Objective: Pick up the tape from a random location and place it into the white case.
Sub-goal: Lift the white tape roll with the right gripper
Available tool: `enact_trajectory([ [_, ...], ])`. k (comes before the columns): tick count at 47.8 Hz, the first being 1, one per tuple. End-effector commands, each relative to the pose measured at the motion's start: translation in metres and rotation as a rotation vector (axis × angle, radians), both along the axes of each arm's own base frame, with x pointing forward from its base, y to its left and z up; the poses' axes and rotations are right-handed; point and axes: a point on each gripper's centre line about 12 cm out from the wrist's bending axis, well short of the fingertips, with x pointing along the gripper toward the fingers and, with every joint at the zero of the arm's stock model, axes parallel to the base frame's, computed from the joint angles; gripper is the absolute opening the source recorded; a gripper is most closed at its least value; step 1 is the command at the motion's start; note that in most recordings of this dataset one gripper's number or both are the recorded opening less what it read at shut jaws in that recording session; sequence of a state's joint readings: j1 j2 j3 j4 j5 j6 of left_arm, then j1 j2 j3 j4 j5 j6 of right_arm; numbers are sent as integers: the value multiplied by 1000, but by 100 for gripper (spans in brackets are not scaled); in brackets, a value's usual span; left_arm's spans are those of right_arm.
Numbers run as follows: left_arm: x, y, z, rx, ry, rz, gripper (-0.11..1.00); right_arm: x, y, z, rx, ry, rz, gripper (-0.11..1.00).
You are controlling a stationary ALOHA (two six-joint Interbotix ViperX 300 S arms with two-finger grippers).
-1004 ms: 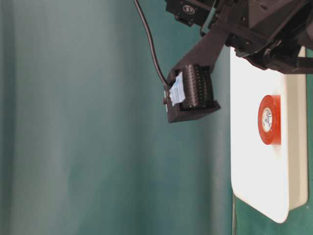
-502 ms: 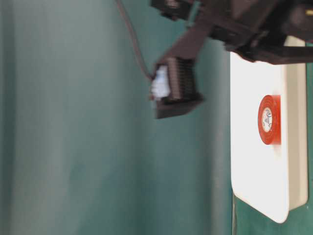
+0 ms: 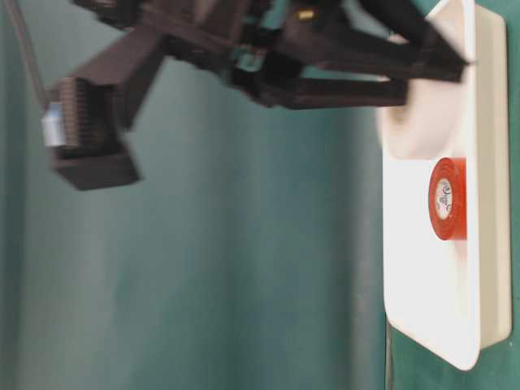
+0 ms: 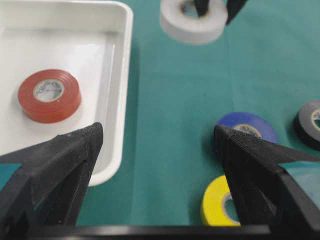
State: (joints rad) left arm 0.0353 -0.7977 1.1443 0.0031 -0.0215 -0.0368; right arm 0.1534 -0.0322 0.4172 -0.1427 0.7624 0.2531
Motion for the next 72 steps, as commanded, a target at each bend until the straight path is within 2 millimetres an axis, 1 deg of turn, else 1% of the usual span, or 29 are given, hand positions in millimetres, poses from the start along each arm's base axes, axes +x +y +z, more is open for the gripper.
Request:
enact_trajectory([
  [1, 2, -1, 4, -2, -12, -2, 98, 1, -3, 30, -3, -68, -6, 34],
  [22, 2, -1, 3, -4, -11, -2, 98, -15, -8, 83, -14, -75, -30, 34],
  [30, 2, 0, 4, -2, -12, -1, 98, -20, -10, 98, -17, -83, -36, 34],
  [37, 1, 0, 2, -3, -8, -1, 98, -22, -10, 101, -19, -90, -38, 34],
  [72, 1, -1, 0, -3, -2, -2, 98, -22, -10, 100, -19, -88, -41, 34],
])
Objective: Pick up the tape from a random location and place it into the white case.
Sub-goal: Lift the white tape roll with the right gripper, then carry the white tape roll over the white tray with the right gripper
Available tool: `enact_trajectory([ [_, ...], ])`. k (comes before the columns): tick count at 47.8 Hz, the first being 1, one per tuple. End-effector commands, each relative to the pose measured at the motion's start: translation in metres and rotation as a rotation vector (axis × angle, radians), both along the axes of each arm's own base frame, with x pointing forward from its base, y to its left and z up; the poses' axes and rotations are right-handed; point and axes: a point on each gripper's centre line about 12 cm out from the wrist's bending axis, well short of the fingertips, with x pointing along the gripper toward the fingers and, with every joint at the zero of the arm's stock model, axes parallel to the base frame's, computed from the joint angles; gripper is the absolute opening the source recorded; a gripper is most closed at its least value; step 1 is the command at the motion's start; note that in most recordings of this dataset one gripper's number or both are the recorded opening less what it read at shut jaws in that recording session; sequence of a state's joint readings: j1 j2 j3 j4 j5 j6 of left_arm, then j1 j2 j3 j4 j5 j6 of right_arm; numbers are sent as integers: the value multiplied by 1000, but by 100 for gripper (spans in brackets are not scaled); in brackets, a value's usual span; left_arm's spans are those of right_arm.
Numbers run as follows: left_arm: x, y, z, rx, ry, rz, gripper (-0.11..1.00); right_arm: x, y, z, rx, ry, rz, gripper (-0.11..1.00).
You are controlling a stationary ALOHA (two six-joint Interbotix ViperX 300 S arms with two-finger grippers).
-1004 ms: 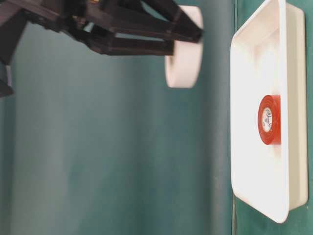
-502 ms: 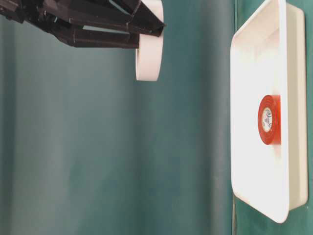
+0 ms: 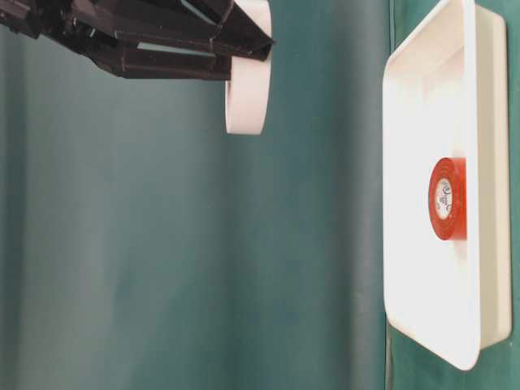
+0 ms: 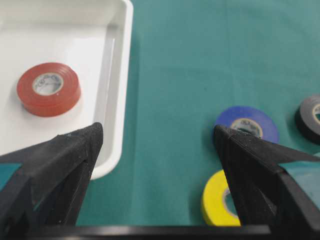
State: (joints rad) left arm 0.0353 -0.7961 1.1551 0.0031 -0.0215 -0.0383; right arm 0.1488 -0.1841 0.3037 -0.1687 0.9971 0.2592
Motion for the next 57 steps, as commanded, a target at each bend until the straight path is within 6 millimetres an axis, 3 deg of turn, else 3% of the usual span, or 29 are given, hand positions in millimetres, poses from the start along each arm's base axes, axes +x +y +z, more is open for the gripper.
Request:
enact_trajectory([
  [1, 2, -1, 4, -2, -14, -2, 98, 0, 0, 17, 7, -51, -5, 34],
  [32, 2, -1, 4, -1, -12, -3, 98, 1, -9, 18, -43, -66, -20, 34],
  [44, 2, 0, 4, -1, -12, -1, 98, 4, -37, 18, -80, -80, -75, 34],
  [57, 2, 1, 4, -1, -12, 4, 98, 6, -81, 10, -97, -72, -172, 34],
])
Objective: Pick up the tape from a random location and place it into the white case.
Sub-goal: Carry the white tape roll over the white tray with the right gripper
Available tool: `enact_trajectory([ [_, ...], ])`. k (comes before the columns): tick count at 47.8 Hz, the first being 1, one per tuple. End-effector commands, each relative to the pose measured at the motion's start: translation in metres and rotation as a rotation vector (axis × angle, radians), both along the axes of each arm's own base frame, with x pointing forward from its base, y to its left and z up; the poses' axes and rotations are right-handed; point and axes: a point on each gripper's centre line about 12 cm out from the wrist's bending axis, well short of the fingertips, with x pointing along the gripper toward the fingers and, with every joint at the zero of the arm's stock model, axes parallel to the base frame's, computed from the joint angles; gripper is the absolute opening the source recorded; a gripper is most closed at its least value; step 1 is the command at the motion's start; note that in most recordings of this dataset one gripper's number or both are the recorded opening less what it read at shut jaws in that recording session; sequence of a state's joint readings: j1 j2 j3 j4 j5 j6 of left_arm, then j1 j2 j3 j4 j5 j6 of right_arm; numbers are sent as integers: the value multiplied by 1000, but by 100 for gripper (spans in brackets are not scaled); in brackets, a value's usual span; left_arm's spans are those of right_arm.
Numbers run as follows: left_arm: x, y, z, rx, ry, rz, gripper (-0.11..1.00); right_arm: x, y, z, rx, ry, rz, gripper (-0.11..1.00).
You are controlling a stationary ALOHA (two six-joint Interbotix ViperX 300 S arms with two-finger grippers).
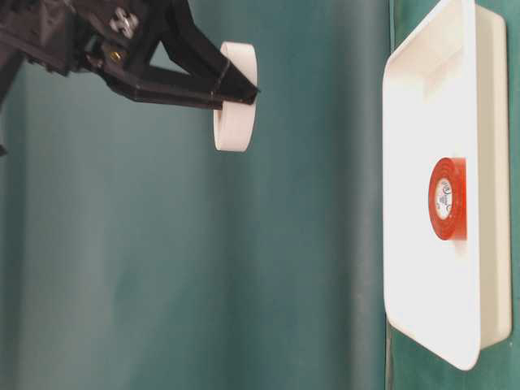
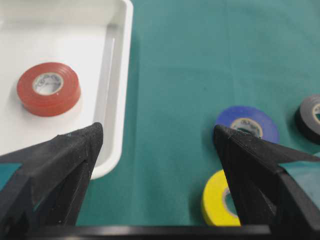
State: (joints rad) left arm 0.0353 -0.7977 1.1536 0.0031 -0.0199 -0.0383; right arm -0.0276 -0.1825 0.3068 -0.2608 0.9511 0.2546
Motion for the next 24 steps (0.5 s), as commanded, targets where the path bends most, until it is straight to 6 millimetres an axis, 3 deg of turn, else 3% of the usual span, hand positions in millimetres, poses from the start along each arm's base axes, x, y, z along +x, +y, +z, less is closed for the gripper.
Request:
enact_trajectory([
  [1, 2, 1, 3, -1, -11, 4, 98, 0, -14, 7, -11, -24, -25, 34],
  [24, 2, 3, 3, -1, -11, 16, 98, -3, -71, 1, -43, -33, -119, 34],
])
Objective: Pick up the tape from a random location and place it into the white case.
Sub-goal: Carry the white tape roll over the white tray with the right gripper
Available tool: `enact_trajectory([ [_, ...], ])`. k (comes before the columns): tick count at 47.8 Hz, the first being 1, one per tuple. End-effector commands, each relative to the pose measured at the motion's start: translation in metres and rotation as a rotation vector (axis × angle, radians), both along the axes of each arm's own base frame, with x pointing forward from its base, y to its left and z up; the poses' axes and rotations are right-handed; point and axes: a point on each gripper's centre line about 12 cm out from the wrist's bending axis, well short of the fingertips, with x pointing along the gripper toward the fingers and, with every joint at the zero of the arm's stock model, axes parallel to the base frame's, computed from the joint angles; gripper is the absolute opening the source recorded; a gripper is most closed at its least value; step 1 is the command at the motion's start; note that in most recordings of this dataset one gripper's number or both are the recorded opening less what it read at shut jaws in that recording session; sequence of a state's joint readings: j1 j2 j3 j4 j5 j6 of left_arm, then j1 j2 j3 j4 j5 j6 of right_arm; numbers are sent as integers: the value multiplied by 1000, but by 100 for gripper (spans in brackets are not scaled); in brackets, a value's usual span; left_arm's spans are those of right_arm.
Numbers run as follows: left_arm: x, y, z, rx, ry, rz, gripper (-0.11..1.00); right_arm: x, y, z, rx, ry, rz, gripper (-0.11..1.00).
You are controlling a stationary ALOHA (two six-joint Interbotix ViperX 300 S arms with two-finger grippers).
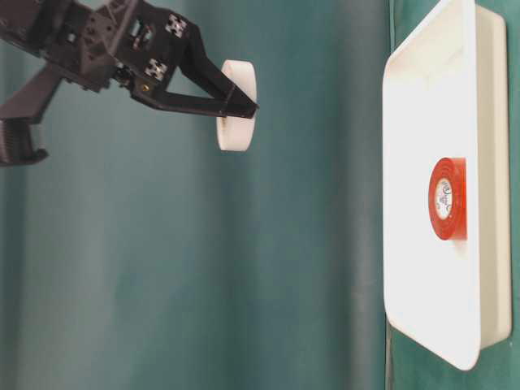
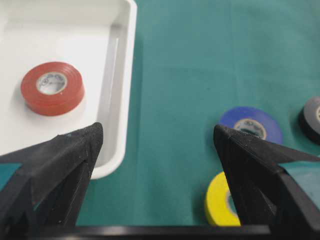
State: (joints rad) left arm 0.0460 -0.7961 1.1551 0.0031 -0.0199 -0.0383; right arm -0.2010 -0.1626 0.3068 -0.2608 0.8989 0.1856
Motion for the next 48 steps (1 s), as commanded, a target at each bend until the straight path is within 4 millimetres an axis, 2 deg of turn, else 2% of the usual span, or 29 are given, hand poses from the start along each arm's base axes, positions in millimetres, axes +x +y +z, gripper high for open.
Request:
enact_trajectory([
  [1, 2, 1, 4, -1, -12, 5, 98, 0, -11, 5, -11, -18, -20, 34],
  [14, 2, 3, 4, -1, -14, 16, 98, 3, -26, -11, -19, 23, -21, 34],
  [48, 1, 4, 3, -1, -6, 19, 98, 3, -30, -10, -19, 14, -31, 34],
])
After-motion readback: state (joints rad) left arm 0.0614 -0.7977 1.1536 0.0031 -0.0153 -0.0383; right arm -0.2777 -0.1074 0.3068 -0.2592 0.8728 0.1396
